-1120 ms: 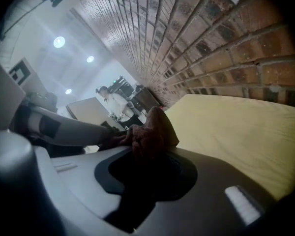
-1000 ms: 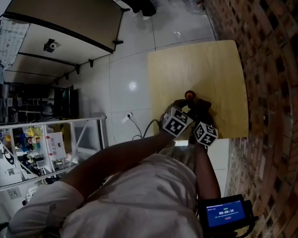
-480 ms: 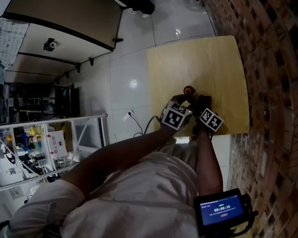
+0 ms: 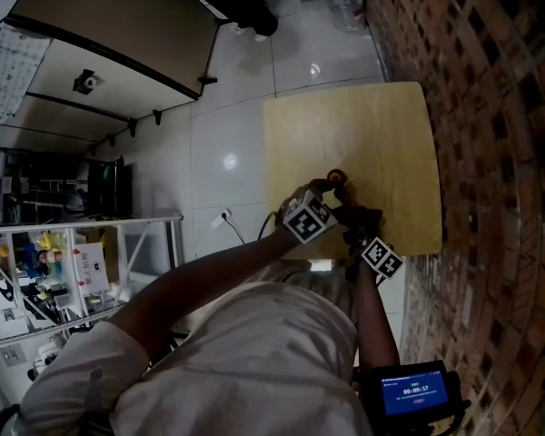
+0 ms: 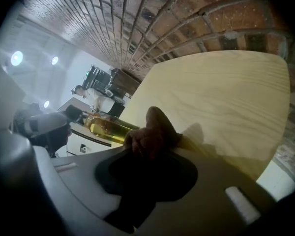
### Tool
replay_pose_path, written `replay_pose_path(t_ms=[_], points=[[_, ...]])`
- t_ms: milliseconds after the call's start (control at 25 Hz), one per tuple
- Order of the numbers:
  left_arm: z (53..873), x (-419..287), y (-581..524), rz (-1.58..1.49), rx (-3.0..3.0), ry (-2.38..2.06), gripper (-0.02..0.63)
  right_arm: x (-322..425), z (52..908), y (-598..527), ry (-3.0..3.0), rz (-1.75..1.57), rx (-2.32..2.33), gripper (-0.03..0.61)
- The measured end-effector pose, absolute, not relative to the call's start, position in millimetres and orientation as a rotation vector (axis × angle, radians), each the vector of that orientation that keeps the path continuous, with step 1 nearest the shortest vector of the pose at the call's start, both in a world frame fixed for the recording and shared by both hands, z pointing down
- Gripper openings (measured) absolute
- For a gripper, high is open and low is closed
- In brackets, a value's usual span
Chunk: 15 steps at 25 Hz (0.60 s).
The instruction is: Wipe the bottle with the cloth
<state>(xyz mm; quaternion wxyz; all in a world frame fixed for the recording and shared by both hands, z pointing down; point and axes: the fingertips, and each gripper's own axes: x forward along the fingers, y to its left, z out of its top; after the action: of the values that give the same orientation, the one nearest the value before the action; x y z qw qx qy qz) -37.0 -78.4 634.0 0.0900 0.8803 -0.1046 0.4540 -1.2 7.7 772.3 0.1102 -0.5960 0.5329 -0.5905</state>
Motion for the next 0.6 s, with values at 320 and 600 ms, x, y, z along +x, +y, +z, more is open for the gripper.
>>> replay_pose_path(t_ms=[320,600], points=[[649.9,-46.9,-78.8,1.797,2.941,0.276,0.334,20.5,747.4,16.3,1.637,-1.639,-1.775,0.080],[690.1,-56.4,-92.1,2.155,2.902,0.776,0.344,35.2,737.8,4.2,1.668,-1.575,-1.799,0.080]])
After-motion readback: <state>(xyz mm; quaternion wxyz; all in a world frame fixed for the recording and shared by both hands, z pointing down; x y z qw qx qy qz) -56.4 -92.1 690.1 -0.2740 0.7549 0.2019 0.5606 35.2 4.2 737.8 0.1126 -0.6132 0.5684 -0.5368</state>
